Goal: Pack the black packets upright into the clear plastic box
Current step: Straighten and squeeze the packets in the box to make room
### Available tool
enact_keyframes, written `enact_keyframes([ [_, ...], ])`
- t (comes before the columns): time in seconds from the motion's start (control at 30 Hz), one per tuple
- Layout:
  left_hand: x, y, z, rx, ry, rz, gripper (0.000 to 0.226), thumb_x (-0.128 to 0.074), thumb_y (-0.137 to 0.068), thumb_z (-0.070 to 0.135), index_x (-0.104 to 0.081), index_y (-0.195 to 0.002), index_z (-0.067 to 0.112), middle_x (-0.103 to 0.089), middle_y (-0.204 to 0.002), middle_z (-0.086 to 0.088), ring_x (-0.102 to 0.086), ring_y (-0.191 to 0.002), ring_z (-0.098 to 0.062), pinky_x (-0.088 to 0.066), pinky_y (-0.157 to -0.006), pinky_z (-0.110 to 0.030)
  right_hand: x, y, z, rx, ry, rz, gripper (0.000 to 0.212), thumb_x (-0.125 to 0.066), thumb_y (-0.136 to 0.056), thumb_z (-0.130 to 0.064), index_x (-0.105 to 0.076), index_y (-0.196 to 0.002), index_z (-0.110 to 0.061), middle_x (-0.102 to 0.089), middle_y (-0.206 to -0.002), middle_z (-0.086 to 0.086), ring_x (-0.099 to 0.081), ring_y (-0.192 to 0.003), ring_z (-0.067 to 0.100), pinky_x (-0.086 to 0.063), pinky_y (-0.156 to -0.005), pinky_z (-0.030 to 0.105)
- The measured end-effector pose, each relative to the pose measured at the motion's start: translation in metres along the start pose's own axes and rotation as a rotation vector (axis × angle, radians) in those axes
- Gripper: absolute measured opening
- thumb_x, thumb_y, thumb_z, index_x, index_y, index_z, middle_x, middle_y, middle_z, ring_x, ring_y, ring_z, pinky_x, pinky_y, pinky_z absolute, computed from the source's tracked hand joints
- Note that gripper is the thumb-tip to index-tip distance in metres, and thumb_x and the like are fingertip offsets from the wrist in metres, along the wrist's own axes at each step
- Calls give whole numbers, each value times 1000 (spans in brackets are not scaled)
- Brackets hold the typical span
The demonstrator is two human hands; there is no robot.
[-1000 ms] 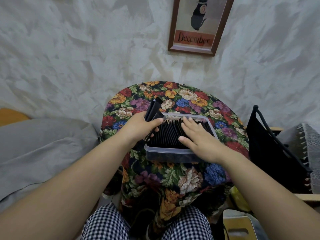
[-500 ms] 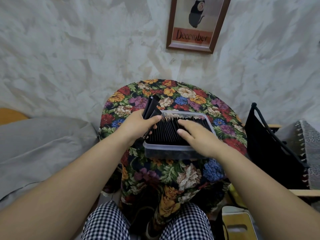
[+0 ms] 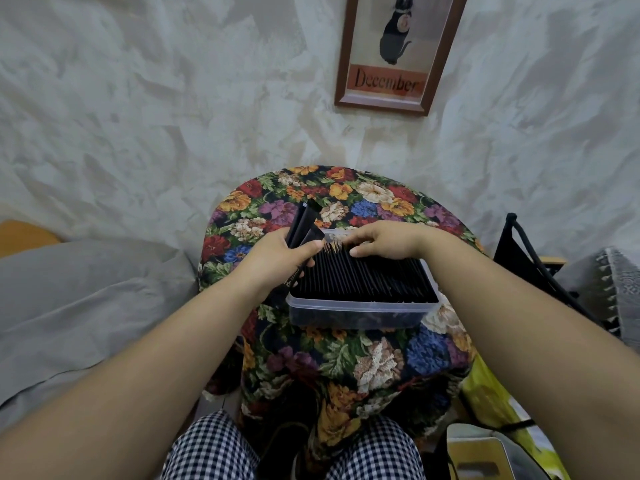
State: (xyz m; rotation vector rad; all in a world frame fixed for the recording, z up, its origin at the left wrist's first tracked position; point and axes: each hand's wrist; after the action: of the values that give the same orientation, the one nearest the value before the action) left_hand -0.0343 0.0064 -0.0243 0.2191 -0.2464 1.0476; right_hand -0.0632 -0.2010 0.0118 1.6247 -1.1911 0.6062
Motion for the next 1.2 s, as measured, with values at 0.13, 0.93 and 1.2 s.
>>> enact_keyframes([
  [0.13,0,-1,-1,4,-6,-5,19,-59,-91,36,-61,-98,18,-64,-73,2,-56,-57,-10,-46,-47,-16,3,-1,2,6,-16,-12,38,-51,-98,-27,-50,-136,-25,-47,-141,-1,-45,-118,11,-32,-97,27],
  [0.93,2,-3,-2,31,24,-32,20,-60,-91,35,-60,-102,18,-64,-75,-1,-56,-59,-14,-49,-50,-22,-2,-6,7,21,-120,92,38,-63,-91,-23,-58,-129,-21,-55,-131,-4,-48,-110,5,-32,-93,23],
  [1.2,-7,-15,16,-35,6,-135,21,-59,-92,26,-57,-108,14,-72,-82,4,-55,-50,-7,-47,-46,-21,-3,-2,8,27,-120,102,37,-61,-92,-24,-57,-129,-23,-54,-123,-7,-46,-108,5,-32,-92,24],
])
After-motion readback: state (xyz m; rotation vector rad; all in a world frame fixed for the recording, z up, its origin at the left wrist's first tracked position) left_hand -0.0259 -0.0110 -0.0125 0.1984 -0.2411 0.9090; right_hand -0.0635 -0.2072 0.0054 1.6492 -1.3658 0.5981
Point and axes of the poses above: each hand's wrist, its own y-axis away from the middle knuckle, its own x-axis out of the back of the hand, z = x × y
